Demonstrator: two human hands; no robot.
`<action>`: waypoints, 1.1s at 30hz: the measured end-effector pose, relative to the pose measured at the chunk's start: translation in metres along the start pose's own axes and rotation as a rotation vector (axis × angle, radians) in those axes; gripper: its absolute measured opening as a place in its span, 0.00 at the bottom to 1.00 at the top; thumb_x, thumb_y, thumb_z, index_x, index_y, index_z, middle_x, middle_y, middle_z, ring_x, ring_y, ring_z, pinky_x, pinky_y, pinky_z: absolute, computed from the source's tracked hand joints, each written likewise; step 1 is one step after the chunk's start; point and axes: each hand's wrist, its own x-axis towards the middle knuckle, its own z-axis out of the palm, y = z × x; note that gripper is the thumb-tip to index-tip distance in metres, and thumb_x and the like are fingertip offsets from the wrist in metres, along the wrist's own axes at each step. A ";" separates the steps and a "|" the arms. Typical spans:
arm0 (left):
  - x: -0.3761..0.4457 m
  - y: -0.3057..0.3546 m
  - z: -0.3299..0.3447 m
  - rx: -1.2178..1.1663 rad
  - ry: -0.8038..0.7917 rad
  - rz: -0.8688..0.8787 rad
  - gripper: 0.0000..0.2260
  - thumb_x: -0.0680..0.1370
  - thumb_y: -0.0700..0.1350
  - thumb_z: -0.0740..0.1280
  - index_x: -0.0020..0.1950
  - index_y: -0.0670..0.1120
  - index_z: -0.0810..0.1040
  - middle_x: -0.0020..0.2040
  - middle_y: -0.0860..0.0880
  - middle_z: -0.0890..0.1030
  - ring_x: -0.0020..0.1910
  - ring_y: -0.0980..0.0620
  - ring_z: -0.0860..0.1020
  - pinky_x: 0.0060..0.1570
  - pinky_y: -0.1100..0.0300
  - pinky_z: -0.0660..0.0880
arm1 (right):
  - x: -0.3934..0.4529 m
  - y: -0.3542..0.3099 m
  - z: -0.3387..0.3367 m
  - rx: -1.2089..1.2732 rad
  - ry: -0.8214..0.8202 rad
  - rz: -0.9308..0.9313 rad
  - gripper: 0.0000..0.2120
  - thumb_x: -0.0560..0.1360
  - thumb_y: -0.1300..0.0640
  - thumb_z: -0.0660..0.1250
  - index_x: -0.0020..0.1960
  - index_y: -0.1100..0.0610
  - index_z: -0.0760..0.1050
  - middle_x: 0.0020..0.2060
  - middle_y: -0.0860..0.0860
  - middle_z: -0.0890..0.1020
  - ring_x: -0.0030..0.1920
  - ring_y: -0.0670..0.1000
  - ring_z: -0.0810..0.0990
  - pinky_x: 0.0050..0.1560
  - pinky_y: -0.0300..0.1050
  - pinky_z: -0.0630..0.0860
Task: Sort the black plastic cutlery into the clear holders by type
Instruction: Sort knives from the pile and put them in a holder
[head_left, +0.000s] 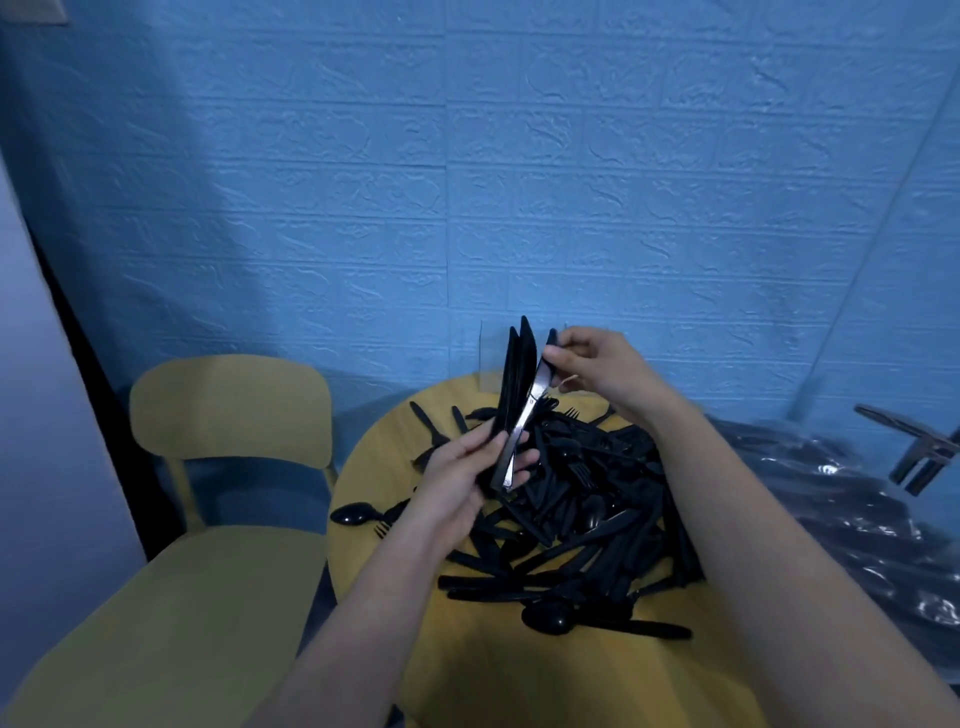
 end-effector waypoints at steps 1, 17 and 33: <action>0.003 0.001 0.002 -0.034 -0.020 -0.012 0.08 0.78 0.35 0.61 0.53 0.39 0.79 0.48 0.43 0.84 0.41 0.49 0.84 0.41 0.56 0.82 | 0.002 0.001 -0.002 -0.037 0.009 0.012 0.05 0.77 0.62 0.65 0.42 0.59 0.74 0.33 0.50 0.80 0.31 0.45 0.78 0.37 0.37 0.76; 0.087 0.024 -0.004 0.110 -0.185 -0.196 0.09 0.79 0.34 0.60 0.54 0.40 0.79 0.43 0.48 0.83 0.34 0.57 0.79 0.33 0.65 0.78 | 0.060 0.027 -0.016 0.125 -0.023 0.252 0.12 0.75 0.54 0.68 0.56 0.58 0.74 0.44 0.54 0.82 0.36 0.48 0.81 0.31 0.38 0.75; 0.248 0.044 -0.039 1.124 0.188 0.419 0.13 0.79 0.39 0.64 0.64 0.42 0.77 0.63 0.45 0.77 0.61 0.52 0.75 0.58 0.68 0.65 | 0.204 0.019 -0.043 -0.047 0.251 0.027 0.07 0.75 0.65 0.68 0.51 0.62 0.72 0.40 0.54 0.79 0.38 0.48 0.80 0.30 0.38 0.79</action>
